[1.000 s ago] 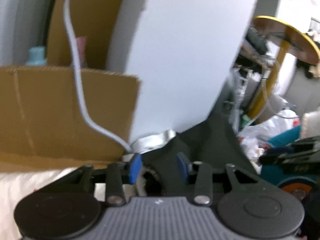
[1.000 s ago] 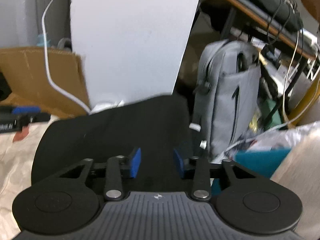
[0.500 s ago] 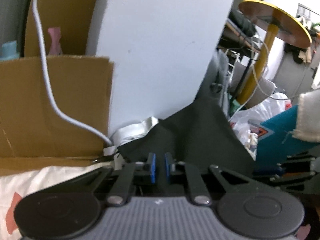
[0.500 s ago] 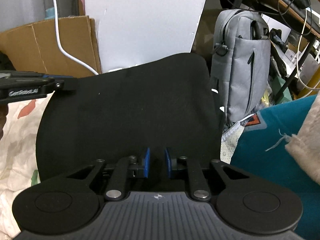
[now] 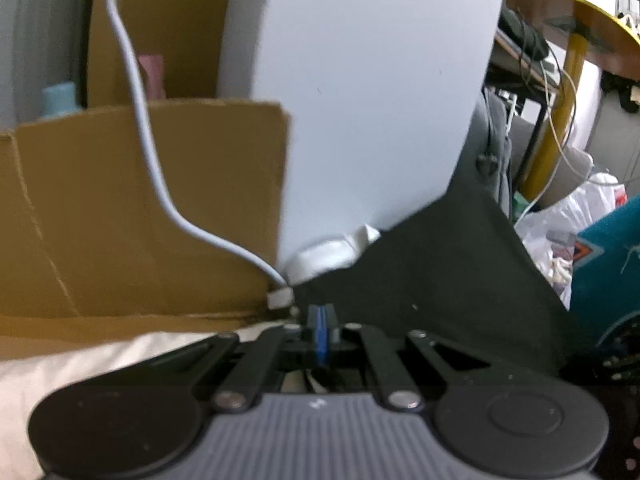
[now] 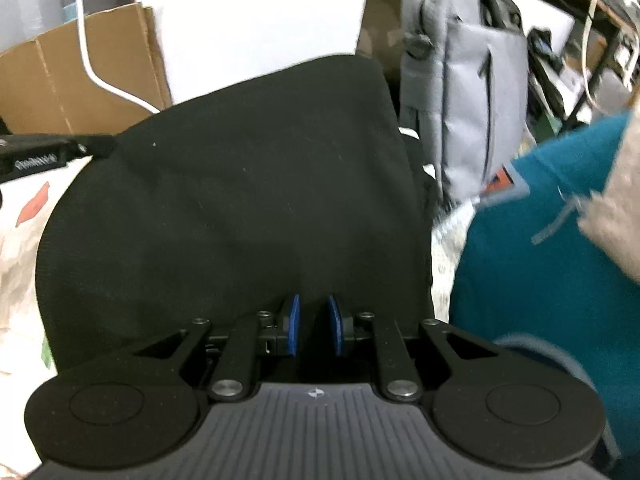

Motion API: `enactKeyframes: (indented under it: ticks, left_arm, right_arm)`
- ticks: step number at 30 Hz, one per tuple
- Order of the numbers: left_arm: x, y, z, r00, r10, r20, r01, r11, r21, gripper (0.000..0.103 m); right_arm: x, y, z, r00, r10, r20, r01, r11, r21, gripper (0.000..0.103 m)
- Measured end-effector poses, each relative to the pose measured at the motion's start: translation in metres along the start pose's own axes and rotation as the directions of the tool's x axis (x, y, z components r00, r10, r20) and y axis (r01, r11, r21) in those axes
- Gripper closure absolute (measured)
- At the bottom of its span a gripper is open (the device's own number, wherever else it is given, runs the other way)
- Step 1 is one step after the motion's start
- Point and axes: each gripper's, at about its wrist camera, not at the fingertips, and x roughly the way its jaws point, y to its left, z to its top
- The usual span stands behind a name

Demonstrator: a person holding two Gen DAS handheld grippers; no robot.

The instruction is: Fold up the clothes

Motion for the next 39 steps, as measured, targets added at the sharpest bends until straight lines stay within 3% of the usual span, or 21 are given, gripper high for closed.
enactKeyframes:
  ticks: [9, 16, 22, 39]
  left_arm:
    - [-0.029, 0.005, -0.003, 0.994, -0.111, -0.015, 0.109, 0.991, -0.08, 0.101]
    - [-0.027, -0.027, -0.02, 0.974, -0.216, -0.066, 0.214, 0.976, -0.036, 0.099]
    - [-0.012, -0.041, -0.042, 0.973, -0.194, -0.128, 0.197, 0.98, 0.005, 0.098]
    - [-0.012, -0.036, -0.063, 0.98, -0.113, -0.165, 0.123, 0.991, 0.055, 0.095]
  right_arm:
    - [-0.039, -0.003, -0.011, 0.999, 0.032, 0.021, -0.033, 0.998, 0.059, 0.084]
    - [-0.048, -0.003, -0.017, 1.0, 0.02, 0.009, -0.021, 0.996, 0.082, 0.083]
    - [-0.032, 0.002, -0.027, 0.999, 0.01, -0.034, -0.004, 0.981, 0.194, 0.083]
    - [-0.012, 0.002, -0.054, 0.995, 0.009, -0.099, 0.011, 0.98, 0.198, 0.083]
